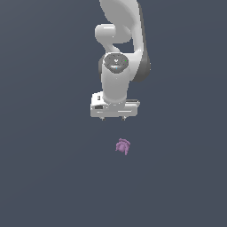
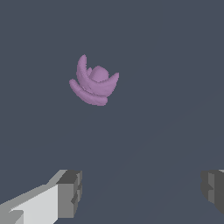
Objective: Pick up the object and move it to a goal position.
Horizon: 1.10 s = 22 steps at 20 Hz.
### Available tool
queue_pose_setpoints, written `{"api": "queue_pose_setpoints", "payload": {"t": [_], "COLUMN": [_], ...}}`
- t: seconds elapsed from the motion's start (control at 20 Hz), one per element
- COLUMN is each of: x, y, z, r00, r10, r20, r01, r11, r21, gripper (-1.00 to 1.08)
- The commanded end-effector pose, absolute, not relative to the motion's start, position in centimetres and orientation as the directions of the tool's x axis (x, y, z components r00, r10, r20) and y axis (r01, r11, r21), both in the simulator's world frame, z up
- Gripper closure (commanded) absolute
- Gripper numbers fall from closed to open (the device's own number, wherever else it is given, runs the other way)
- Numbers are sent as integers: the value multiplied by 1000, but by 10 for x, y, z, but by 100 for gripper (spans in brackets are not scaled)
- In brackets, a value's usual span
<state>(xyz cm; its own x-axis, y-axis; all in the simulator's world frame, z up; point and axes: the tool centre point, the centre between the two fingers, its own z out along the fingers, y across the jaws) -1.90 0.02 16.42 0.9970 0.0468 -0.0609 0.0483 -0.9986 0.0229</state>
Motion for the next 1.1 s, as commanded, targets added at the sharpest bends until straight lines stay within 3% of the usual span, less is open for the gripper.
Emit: {"api": "queue_pose_setpoints", "payload": {"t": [0.0,1.05], "x": [-19,-5], "y": [0,12], "z": [164,159], "r00": [997,999], "r10": [47,0], "r20": [-61,-53], "r01": [48,1], "r11": [-999,-1000], "r21": [23,23], "gripper": [-92,-92]}}
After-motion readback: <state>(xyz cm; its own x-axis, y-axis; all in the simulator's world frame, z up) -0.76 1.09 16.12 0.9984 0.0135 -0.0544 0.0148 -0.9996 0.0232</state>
